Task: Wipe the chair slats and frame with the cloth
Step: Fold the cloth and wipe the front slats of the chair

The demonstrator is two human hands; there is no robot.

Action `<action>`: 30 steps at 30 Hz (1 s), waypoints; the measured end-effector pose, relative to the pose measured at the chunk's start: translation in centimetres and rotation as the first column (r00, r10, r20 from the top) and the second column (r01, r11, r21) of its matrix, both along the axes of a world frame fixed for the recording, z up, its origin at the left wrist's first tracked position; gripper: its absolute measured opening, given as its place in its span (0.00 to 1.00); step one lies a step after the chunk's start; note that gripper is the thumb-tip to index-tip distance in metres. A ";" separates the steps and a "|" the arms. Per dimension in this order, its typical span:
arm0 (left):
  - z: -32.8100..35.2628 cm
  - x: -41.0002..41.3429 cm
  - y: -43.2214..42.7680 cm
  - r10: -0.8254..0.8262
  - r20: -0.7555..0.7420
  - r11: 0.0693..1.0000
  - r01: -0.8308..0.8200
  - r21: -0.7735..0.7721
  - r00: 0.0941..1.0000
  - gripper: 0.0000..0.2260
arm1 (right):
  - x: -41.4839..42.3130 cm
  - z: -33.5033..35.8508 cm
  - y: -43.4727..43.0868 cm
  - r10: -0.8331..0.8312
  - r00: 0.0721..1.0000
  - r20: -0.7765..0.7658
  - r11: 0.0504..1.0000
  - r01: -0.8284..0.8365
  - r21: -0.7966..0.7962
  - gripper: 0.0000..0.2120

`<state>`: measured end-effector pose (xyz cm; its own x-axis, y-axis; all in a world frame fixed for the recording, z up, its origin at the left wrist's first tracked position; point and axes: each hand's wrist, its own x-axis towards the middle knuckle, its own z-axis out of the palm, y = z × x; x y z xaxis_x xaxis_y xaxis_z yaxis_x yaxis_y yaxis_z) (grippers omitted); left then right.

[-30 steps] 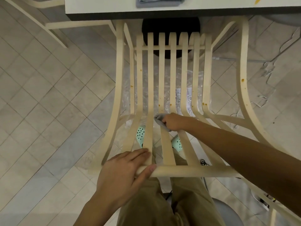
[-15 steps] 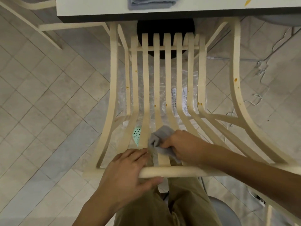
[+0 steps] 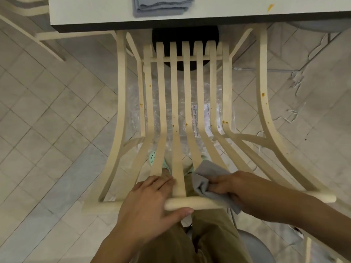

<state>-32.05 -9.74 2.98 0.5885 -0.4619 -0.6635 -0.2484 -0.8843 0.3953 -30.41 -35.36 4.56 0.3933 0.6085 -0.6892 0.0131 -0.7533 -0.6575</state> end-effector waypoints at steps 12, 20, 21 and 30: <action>0.2 0.0 -0.5 0.044 0.042 0.999 -0.044 0.017 0.998 0.42 | 4.8 -15.0 2.8 0.067 0.994 -0.088 0.961 -0.088 -0.263 0.15; 0.3 0.1 -0.5 0.068 0.035 0.998 -0.067 -0.005 0.997 0.41 | 5.1 -14.7 3.5 -0.104 0.991 0.090 0.958 0.124 -0.260 0.15; 0.3 0.1 -0.5 0.071 0.030 0.997 -0.071 -0.005 0.997 0.40 | 4.7 -13.5 3.3 -0.136 0.988 0.068 0.960 0.149 -0.237 0.15; 0.7 1.0 0.8 0.238 -0.139 0.952 -0.259 -0.163 0.961 0.30 | 1.8 -0.7 2.2 -0.007 1.000 0.026 0.990 0.011 -0.141 0.17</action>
<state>-31.06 -8.95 3.71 0.6236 -0.4278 -0.6543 0.0272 -0.8246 0.5650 -28.63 -33.15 3.85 0.4172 0.5021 -0.7576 0.0215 -0.8388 -0.5440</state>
